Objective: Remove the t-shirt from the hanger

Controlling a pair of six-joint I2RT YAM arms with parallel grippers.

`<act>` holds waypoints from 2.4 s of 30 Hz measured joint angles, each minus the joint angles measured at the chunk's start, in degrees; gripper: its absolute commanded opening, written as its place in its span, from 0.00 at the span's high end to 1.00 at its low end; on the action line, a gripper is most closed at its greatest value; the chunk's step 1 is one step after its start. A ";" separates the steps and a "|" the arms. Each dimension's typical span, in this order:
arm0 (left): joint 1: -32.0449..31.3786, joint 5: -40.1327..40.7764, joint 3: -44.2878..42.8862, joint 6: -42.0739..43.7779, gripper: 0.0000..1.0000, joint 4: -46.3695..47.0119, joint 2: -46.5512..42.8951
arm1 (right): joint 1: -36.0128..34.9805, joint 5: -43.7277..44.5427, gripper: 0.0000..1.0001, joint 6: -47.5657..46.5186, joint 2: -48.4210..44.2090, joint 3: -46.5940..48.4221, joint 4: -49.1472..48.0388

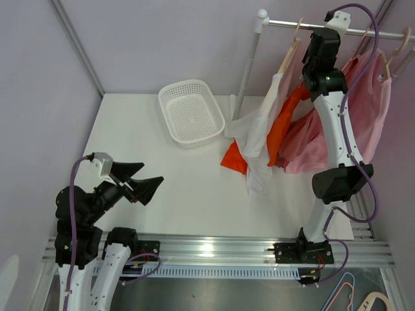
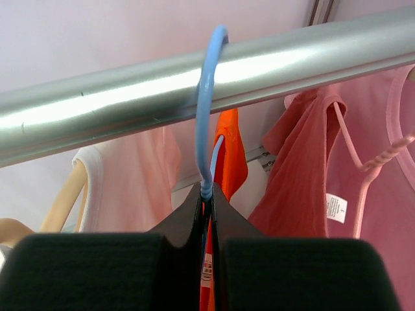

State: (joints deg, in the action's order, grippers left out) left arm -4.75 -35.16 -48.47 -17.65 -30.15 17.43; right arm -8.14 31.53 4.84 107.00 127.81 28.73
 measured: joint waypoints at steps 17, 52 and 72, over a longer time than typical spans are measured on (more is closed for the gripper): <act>0.00 0.00 0.00 0.17 0.01 0.00 -0.24 | -8.09 0.96 1.00 -3.15 -1.73 1.53 2.49; -22.03 -0.24 -10.84 -1.64 0.04 14.80 23.54 | -16.02 2.80 1.00 16.37 -37.27 -29.46 17.35; -57.37 25.46 -15.06 11.63 0.00 23.28 46.62 | -17.38 -1.11 1.00 17.40 -22.23 -7.06 21.24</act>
State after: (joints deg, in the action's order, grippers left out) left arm -62.13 -9.69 -63.53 -6.02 -6.87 64.05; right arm -25.52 30.41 22.24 84.77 120.75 49.98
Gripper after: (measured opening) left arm 0.994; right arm 0.036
